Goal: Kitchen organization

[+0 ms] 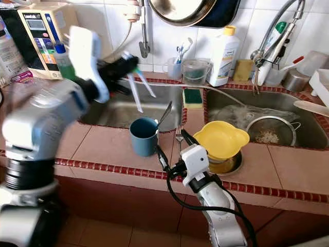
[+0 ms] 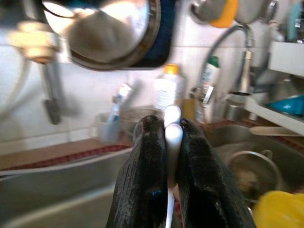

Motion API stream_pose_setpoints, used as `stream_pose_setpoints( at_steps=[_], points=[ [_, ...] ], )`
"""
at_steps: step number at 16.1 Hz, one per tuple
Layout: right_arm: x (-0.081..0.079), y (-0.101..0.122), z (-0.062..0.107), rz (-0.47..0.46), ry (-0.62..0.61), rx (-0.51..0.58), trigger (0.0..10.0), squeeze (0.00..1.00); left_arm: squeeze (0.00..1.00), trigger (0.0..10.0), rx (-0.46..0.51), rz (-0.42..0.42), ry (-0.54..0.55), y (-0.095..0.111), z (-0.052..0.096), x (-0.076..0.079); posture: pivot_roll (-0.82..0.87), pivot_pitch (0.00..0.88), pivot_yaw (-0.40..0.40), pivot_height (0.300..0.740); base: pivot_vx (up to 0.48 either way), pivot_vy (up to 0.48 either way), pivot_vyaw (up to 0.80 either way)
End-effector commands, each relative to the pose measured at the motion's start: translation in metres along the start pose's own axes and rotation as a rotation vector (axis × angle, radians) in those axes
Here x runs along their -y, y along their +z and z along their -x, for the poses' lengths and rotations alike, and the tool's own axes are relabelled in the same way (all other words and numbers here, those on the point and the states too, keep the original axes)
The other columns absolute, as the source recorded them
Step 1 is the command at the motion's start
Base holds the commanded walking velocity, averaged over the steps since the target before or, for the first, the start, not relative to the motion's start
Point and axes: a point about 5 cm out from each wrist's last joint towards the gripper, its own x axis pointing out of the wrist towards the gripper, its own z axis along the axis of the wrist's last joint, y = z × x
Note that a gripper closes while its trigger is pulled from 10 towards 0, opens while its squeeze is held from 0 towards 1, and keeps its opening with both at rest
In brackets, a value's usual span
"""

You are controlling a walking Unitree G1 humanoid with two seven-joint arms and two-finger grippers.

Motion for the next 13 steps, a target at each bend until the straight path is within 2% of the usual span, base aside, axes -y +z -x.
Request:
stream_pose_setpoints(
  at_steps=[1,2,3,5,8,10,11,13],
  points=[
    [-0.001,0.002,-0.002,0.001,0.005,0.008,10.0,0.00,0.00,10.0,0.013,-0.020,0.006,0.007,0.000,-0.003,-0.14,0.000,0.037,0.740,0.000,0.000,0.00],
    [-0.001,0.003,-0.002,-0.002,0.010,0.010,10.0,0.00,0.00,10.0,0.000,-0.033,0.046,0.006,0.001,-0.017,-0.14,0.000,0.036,0.740,0.000,0.000,0.00],
    [-0.001,0.003,-0.002,-0.002,0.010,0.011,10.0,0.00,0.00,10.0,-0.003,-0.037,0.056,0.006,0.002,-0.020,-0.14,0.000,0.035,0.740,0.000,0.000,0.00],
    [0.000,0.007,-0.004,-0.042,0.004,0.030,10.0,0.00,0.00,10.0,-0.025,-0.074,0.141,-0.001,0.002,-0.036,-0.15,0.000,0.035,0.740,0.000,0.000,0.00],
    [0.003,0.024,-0.009,-0.113,-0.011,0.089,10.0,0.00,0.00,10.0,-0.063,-0.131,0.257,-0.020,0.004,-0.056,-0.15,0.000,0.041,0.740,0.000,0.000,0.00],
    [0.006,0.034,-0.011,-0.115,-0.027,0.124,10.0,0.00,0.00,10.0,-0.059,-0.172,0.328,-0.030,0.006,-0.065,-0.16,0.000,0.043,0.740,0.000,0.000,0.00],
    [0.007,0.040,-0.011,-0.114,-0.028,0.139,10.0,0.00,0.00,10.0,-0.081,-0.170,0.339,-0.043,0.006,-0.068,-0.16,0.000,0.043,0.740,0.000,0.000,0.00],
    [0.006,0.044,-0.010,-0.119,-0.025,0.145,10.0,0.00,0.00,10.0,-0.102,-0.177,0.333,-0.056,0.006,-0.068,-0.16,0.000,0.044,0.740,0.000,0.000,0.00]
  ],
)
